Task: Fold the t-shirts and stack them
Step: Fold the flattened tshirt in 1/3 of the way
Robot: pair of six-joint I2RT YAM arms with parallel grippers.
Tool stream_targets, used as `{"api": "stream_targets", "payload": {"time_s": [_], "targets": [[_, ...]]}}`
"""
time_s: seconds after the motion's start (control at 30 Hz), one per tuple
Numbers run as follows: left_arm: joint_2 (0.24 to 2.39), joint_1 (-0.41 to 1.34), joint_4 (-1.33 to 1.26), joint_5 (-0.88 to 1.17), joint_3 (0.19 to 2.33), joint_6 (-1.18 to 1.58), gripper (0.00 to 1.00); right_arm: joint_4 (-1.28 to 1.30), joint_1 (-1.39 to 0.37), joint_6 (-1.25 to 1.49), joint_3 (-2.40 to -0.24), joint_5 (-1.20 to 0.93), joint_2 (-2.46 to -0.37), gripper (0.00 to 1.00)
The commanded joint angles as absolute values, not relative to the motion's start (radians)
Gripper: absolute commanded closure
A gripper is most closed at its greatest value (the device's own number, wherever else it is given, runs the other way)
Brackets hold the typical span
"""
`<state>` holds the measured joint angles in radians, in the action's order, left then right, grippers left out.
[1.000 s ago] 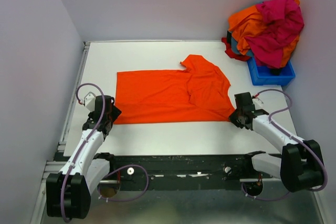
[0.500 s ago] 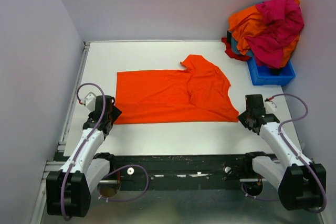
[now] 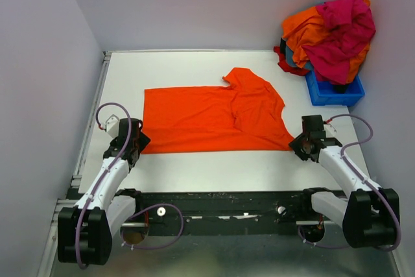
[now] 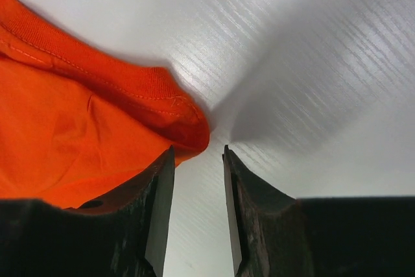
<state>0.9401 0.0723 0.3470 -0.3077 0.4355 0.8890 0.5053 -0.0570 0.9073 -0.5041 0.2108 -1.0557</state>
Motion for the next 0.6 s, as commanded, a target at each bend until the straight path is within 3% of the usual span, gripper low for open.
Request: {"api": "stream_targets", "payload": {"time_s": [0.0, 0.27, 0.4, 0.57], "targets": [[0.940, 0.074, 0.367, -0.314, 0.456, 0.897, 0.35, 0.472, -0.054, 0.931, -0.520, 0.235, -1.095, 0.58], [0.951, 0.074, 0.367, -0.318, 0.457, 0.902, 0.36, 0.426, -0.052, 0.962, -0.520, 0.236, -1.190, 0.68], [0.960, 0.074, 0.371, -0.318, 0.463, 0.900, 0.36, 0.457, -0.046, 0.980, -0.522, 0.261, -1.172, 0.99], [0.963, 0.074, 0.374, -0.316, 0.459, 0.907, 0.39, 0.514, -0.017, 0.977, -0.508, 0.307, -1.054, 0.99]]}}
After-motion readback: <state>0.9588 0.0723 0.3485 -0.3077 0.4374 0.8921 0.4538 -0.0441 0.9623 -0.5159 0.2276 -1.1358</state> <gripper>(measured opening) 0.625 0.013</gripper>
